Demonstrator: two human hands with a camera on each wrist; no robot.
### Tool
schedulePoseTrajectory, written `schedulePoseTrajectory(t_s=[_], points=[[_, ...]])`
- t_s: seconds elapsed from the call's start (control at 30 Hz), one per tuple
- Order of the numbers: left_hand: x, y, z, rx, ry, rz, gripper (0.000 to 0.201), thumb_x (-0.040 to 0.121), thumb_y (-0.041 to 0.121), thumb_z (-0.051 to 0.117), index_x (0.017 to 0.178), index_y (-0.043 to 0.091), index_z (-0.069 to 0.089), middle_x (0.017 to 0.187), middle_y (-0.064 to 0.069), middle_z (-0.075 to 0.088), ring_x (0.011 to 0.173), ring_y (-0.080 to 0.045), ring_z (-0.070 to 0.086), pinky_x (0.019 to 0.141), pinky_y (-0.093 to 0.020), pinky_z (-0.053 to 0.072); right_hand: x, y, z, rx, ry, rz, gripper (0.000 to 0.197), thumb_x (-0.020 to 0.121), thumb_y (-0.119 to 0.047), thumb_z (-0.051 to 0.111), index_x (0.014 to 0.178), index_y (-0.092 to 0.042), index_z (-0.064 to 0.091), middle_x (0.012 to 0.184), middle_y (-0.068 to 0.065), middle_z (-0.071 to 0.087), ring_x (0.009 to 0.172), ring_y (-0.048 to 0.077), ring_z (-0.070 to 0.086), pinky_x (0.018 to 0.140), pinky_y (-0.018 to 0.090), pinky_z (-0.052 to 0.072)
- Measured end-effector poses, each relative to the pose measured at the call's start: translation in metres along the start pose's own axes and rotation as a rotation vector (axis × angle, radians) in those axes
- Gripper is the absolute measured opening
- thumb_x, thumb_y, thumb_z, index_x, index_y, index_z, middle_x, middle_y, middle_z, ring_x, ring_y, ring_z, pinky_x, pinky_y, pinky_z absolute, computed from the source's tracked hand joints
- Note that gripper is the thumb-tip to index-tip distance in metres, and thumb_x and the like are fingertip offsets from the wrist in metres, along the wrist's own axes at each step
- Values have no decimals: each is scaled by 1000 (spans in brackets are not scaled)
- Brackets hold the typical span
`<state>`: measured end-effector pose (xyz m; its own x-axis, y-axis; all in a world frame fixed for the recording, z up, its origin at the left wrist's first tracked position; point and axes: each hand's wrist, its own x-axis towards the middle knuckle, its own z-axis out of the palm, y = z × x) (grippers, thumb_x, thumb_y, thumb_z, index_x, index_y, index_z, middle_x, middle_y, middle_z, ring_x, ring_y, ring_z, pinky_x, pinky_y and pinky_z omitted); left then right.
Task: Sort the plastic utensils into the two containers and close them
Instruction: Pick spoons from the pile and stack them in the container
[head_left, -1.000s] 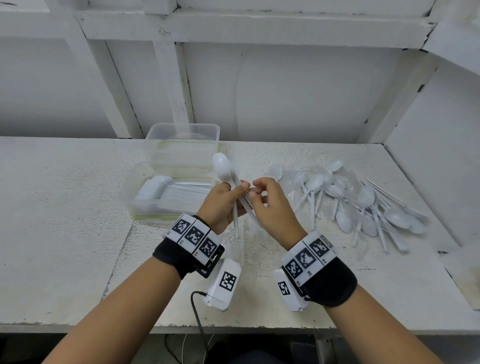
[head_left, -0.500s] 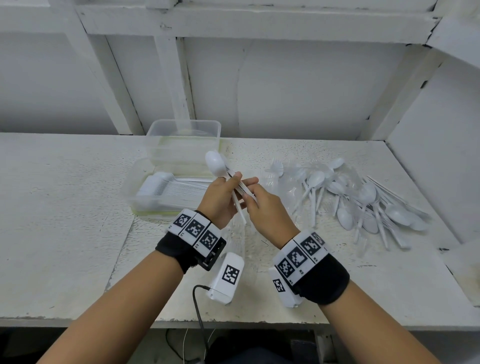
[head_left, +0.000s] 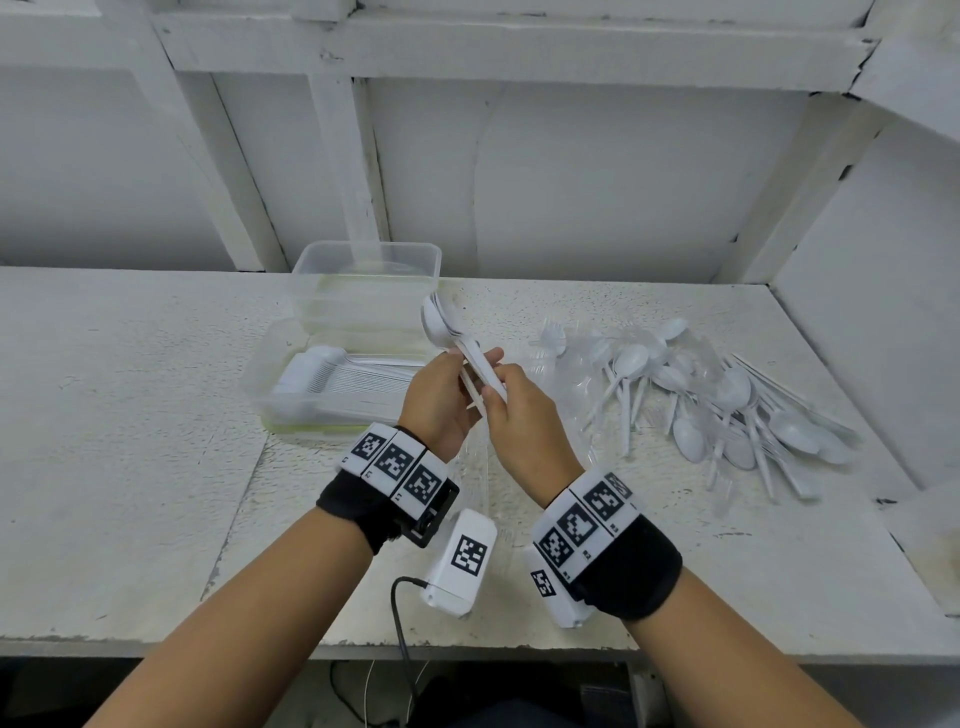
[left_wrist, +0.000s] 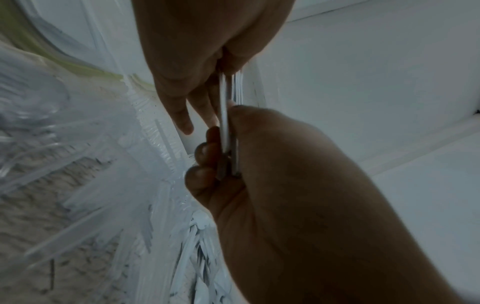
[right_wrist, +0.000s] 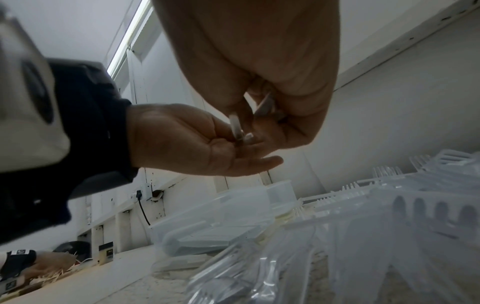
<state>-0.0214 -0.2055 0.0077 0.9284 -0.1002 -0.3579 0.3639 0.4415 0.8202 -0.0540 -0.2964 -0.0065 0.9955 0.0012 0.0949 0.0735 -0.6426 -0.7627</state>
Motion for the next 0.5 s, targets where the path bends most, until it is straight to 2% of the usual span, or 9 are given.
schedulePoseTrajectory(t_s=[0.1, 0.2, 0.27, 0.33, 0.4, 0.5], points=[[0, -1, -3, -12, -28, 25, 25, 100, 20, 36, 96, 13, 60, 100, -3, 69, 83, -16, 65, 76, -33, 53, 1, -1, -2, 27, -4, -2, 26, 99, -19, 38, 119, -6, 48, 95, 8, 57, 82, 21, 54, 67, 29, 40], [0, -2, -5, -2, -55, 46, 25, 101, 24, 35, 104, 11, 57, 106, -4, 68, 85, -16, 65, 75, -34, 54, 0, -4, -7, 87, -35, 28, 24, 100, -20, 38, 116, -6, 48, 77, -4, 48, 67, 11, 47, 69, 40, 51], [0, -2, -6, 9, -61, 54, 24, 101, 24, 37, 103, 11, 57, 107, -5, 67, 85, -16, 66, 75, -34, 54, -1, -5, -9, 101, -40, 38, 23, 100, -20, 39, 116, -8, 49, 72, -8, 44, 64, 9, 46, 70, 42, 54], [0, -1, -5, 27, -58, 61, 23, 100, 23, 39, 100, 12, 59, 106, -3, 68, 80, -12, 68, 74, -32, 54, -2, -7, -10, 114, -40, 34, 23, 99, -20, 40, 117, -8, 49, 73, -10, 45, 65, 11, 48, 67, 37, 53], [0, 0, -5, 53, -58, 72, 22, 99, 22, 41, 100, 12, 60, 105, -2, 68, 77, -10, 69, 75, -31, 55, -3, -9, -12, 141, -54, 39, 23, 99, -20, 40, 118, -10, 49, 74, -9, 47, 62, 11, 49, 58, 32, 51], [1, 1, -7, 106, -71, 82, 21, 98, 19, 43, 102, 10, 61, 102, -2, 70, 83, -13, 68, 85, -35, 50, -4, -9, -18, 216, -108, 80, 23, 99, -22, 39, 119, -15, 49, 76, -4, 51, 57, 12, 52, 45, 23, 49]])
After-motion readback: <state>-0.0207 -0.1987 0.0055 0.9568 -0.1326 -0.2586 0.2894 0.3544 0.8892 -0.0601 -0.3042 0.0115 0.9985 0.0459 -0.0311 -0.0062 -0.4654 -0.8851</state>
